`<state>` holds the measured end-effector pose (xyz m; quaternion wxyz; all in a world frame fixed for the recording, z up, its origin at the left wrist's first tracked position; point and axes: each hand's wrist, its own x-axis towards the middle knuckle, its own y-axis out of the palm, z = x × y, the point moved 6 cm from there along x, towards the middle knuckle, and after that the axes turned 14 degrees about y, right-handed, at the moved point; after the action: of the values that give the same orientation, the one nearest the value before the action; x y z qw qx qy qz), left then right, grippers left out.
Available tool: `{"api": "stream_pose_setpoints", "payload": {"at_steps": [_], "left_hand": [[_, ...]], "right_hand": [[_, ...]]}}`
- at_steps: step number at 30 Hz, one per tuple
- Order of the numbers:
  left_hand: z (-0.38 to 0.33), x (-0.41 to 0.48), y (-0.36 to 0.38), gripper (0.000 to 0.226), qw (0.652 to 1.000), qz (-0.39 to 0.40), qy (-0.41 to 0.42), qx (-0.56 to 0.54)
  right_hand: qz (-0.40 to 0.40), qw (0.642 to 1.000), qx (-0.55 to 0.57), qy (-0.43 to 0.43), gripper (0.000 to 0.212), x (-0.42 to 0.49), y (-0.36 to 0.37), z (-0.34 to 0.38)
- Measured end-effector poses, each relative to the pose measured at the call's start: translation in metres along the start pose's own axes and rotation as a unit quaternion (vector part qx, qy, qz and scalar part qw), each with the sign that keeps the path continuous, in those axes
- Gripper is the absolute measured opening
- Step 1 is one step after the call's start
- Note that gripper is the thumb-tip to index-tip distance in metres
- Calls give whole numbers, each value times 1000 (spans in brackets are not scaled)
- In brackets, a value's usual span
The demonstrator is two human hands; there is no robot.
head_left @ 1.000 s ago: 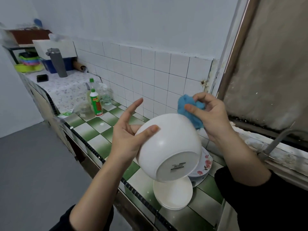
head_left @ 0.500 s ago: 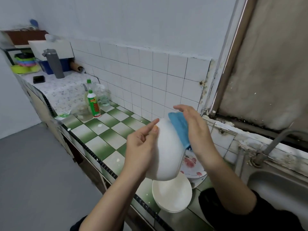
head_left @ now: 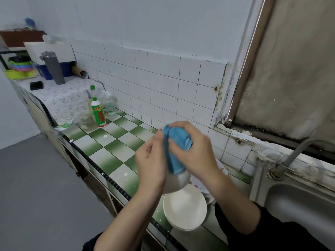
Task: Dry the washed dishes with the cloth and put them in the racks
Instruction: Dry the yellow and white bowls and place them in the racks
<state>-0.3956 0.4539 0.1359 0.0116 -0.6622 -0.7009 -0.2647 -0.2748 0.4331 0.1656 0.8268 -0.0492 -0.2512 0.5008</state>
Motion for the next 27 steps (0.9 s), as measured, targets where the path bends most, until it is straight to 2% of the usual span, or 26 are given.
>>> {"api": "stream_pose_setpoints", "payload": {"at_steps": [2, 3, 4, 5, 7, 8, 9, 10, 12, 14, 17, 20, 22, 24, 26, 27], "left_hand": [[3, 3, -4, 27, 1000, -14, -13, -18], [5, 4, -5, 29, 999, -15, -21, -20], [4, 3, -5, 32, 1000, -10, -21, -14], [3, 2, -4, 36, 1000, 1, -14, 0], [1, -2, -2, 39, 999, 21, 12, 37], [1, -2, -2, 40, 998, 19, 21, 50], [2, -3, -3, 39, 998, 16, 23, 55], [2, -3, -4, 38, 998, 14, 20, 52], [4, -1, -7, 37, 999, -3, 6, 40], [7, -1, -11, 31, 999, -31, -15, 12], [6, -3, -15, 22, 998, -60, -26, -15], [-8, 0, -17, 22, 997, -76, 11, -14], [-16, 4, -15, 23, 994, -98, 18, -45], [-19, 5, -13, 22, 990, -114, 15, -80], [-21, 3, -11, 21, 989, -112, 20, -91], [-22, 2, -9, 20, 989, -107, 21, -98]], "right_hand": [[8, 991, -42, -124, 35, -24, 15, 7], [-12, 987, -60, -147, 35, -28, 16, 4], [-36, 990, -51, -127, 30, -24, 13, -2], [-55, 997, -6, -60, 23, -14, 6, -10], [-41, 989, 86, 109, 15, 6, 0, -27], [-38, 985, 91, 141, 12, 11, -1, -33], [-48, 988, 70, 128, 10, 12, -2, -32], [-63, 993, 46, 90, 10, 7, -2, -24], [-80, 996, 15, -48, 20, -10, 5, -11], [-92, 982, -31, -163, 26, -32, 18, -10], [-124, 953, -72, -267, 24, -54, 28, -21], [-163, 922, -117, -330, 24, -77, 38, -41], [-201, 933, -80, -288, 27, -82, 39, -53], [-222, 954, 65, -191, 30, -81, 32, -58], [-242, 934, 258, -51, 36, -77, 21, -67], [-245, 903, 350, 42, 38, -74, 17, -74]]}}
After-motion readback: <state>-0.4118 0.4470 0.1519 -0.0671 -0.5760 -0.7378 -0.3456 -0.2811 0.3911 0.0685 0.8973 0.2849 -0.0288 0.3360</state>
